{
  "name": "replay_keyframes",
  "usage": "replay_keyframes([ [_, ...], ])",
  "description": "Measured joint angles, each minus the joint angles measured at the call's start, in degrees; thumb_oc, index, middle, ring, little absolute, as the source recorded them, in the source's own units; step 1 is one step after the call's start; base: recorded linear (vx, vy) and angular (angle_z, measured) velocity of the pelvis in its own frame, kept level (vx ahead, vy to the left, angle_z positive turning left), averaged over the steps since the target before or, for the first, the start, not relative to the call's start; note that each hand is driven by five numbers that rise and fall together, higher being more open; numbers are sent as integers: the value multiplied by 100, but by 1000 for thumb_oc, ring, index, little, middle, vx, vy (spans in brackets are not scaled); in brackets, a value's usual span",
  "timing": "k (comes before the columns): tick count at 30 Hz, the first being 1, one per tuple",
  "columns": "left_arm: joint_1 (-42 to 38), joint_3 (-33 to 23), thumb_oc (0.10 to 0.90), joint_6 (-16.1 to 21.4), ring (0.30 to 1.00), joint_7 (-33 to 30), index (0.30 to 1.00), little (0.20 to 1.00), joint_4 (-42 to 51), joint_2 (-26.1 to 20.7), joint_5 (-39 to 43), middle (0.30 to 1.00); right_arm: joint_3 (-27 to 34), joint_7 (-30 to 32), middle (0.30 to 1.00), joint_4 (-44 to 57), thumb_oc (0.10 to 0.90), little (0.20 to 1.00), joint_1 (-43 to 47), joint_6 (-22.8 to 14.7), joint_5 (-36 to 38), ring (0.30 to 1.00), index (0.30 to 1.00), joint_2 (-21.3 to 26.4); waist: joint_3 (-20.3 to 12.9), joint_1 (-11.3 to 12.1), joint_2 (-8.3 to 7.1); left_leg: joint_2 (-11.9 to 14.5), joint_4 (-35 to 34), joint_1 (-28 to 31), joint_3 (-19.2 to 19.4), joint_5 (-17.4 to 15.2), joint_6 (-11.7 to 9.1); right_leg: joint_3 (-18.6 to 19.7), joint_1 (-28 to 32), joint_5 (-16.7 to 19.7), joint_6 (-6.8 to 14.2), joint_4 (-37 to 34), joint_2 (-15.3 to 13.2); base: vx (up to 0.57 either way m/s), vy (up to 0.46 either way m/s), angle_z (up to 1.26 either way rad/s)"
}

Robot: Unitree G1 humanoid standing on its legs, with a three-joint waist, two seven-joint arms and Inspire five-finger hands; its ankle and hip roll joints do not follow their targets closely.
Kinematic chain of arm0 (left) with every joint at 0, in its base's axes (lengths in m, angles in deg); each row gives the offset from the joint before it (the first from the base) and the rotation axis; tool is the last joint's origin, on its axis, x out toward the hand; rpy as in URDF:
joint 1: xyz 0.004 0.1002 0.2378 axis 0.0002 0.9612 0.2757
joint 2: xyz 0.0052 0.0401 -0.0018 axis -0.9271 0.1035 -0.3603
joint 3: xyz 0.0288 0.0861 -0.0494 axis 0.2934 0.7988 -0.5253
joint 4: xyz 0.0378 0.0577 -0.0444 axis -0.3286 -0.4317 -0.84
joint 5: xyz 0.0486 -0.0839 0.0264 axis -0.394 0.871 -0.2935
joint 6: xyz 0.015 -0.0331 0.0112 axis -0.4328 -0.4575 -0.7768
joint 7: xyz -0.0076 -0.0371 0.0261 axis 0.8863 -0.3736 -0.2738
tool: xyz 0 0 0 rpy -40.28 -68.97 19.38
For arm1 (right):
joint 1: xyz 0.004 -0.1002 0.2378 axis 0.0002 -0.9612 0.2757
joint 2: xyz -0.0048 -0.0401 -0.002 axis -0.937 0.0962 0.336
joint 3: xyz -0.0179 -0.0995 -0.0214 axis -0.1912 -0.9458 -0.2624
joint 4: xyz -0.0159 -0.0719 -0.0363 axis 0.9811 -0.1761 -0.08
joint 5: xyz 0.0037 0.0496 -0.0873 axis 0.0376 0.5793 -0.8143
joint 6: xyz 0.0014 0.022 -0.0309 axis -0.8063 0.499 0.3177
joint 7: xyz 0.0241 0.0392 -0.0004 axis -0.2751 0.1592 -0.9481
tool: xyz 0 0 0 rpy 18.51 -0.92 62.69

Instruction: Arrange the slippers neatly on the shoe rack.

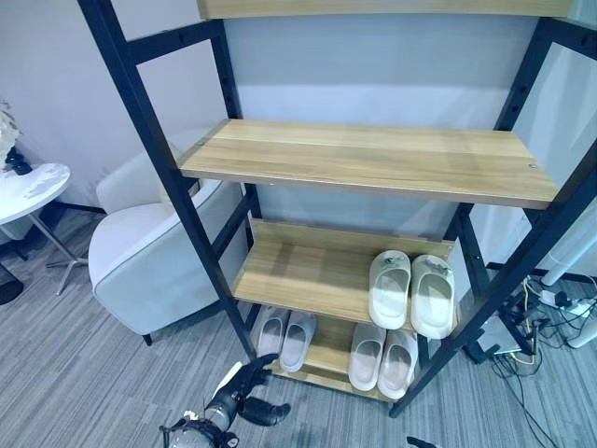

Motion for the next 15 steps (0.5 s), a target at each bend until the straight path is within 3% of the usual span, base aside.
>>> replay_keyframes([
  [3,71,-345,800,82,900,-34,900,900,-436,174,0,900,57,-2,900,-7,800,900,-50,-23,30,900,900,-4,-46,-11,-17,5,4,-16,-11,0,-15,-6,-8,1,-1,0,4,-47,-26,1],
  [12,-804,-1133,800,75,900,-659,900,900,-4430,1109,-718,900,47,-144,900,-56,800,900,-371,-79,243,900,900,-110,-218,-290,-226,56,12,-17,61,-12,-26,65,-56,-20,-45,1,59,1,-6,-4],
  [15,-737,-1505,800,-44,900,-667,900,900,-4784,1165,-779,900,218,-226,900,-67,800,900,-409,-94,437,900,900,-131,-221,-373,-246,57,11,-15,106,-40,-25,92,-73,-23,-55,2,67,23,-1,-6],
])
